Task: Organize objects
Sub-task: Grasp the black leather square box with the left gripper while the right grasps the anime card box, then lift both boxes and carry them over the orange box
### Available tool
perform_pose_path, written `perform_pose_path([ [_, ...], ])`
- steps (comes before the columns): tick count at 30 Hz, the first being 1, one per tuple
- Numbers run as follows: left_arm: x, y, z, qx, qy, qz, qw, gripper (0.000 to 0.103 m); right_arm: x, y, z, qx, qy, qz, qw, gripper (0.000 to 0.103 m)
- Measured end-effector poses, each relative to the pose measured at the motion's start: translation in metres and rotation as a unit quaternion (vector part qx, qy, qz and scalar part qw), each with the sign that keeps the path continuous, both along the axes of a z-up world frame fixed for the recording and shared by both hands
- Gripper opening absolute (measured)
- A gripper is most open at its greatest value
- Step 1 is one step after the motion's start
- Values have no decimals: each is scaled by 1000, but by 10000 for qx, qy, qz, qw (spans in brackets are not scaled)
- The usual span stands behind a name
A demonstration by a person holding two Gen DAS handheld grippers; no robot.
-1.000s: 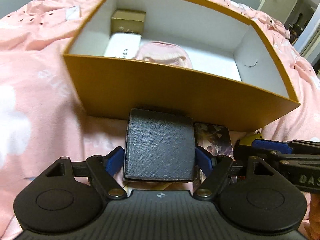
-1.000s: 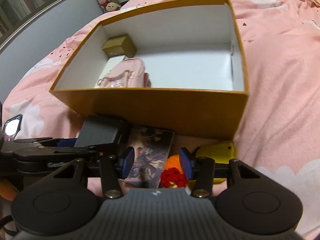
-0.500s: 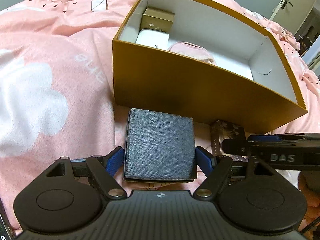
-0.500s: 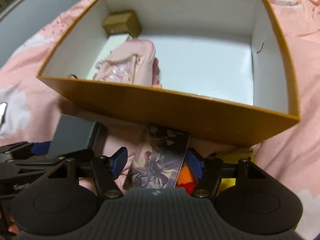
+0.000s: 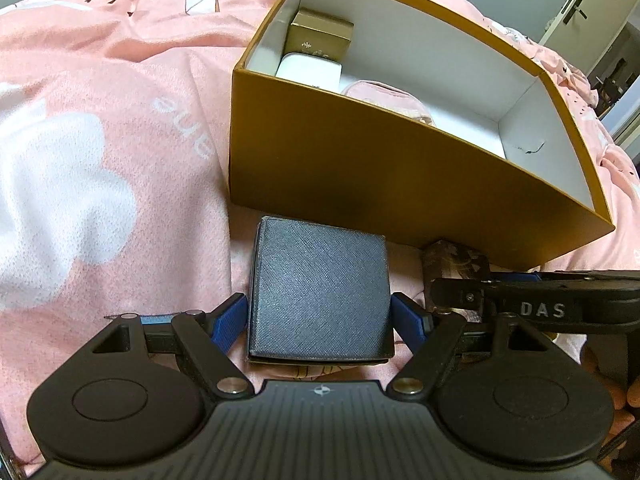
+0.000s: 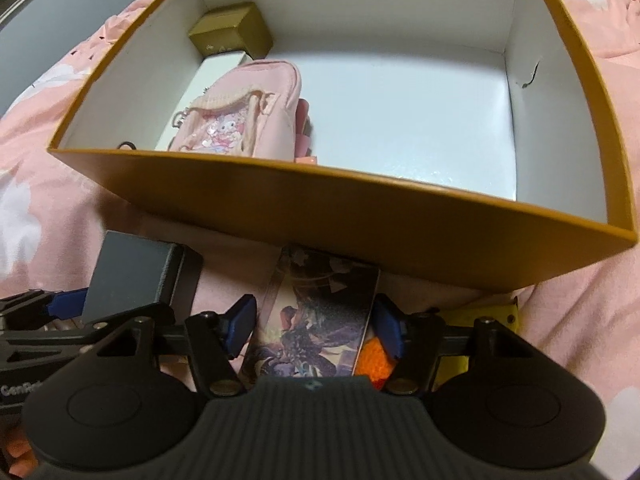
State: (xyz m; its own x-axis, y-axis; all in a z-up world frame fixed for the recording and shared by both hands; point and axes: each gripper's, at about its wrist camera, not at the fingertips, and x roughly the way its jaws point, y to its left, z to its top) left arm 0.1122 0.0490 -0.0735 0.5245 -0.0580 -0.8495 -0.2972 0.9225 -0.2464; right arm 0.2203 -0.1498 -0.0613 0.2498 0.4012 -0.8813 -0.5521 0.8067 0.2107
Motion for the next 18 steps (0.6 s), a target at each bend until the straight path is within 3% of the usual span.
perform_pose_path([
  [9,-10,-3,15,12,-285,-15,9996,90,-23,-18,33,387,-322,115,9987,63],
  [18,-22,-12,49,24,-732,-158,9972,90,-43,-31,73,797,-806,255,9932,63],
])
